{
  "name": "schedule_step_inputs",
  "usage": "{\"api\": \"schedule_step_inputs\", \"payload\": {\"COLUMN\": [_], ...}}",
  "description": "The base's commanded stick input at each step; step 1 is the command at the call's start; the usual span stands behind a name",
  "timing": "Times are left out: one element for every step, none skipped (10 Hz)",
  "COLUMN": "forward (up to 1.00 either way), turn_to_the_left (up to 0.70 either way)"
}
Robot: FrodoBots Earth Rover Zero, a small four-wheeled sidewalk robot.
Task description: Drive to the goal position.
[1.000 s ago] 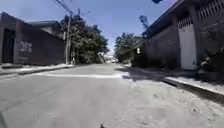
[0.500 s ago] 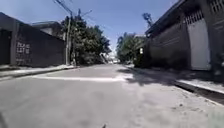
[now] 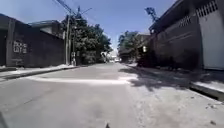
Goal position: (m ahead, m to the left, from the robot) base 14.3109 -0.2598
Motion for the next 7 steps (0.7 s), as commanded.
{"api": "schedule_step_inputs", "payload": {"forward": [1.0, 1.0, 1.0, 1.0, 1.0, 1.0, 1.0], "turn_to_the_left": [0.0, 0.0, 0.0, 0.0, 0.0, 0.0, 0.0]}}
